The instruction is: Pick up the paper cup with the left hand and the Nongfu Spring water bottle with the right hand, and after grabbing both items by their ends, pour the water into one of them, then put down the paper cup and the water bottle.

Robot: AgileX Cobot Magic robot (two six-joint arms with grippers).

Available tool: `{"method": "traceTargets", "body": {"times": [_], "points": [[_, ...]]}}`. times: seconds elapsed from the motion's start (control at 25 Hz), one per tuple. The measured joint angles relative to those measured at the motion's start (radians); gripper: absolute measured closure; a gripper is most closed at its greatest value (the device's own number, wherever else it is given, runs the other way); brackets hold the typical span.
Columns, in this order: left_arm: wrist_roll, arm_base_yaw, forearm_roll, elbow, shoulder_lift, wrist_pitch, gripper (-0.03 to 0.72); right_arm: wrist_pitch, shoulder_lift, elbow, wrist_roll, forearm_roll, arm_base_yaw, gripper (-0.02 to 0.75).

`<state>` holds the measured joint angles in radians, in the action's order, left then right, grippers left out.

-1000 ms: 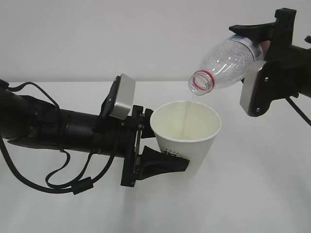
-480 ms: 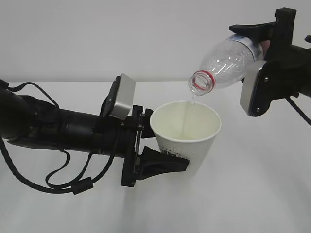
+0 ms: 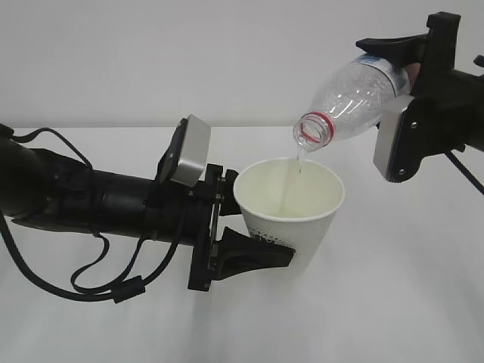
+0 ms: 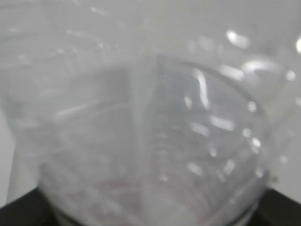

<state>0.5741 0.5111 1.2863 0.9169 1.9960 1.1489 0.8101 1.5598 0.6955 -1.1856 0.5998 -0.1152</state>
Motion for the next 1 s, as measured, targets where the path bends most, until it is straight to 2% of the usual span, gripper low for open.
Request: {"method": "traceTargets", "body": {"times": [1.0], "points": [[0.0,0.0,0.0,0.0,0.0,0.0,0.164,0.006,0.0,0.0,-0.01,0.0,0.0,0.234]]}}
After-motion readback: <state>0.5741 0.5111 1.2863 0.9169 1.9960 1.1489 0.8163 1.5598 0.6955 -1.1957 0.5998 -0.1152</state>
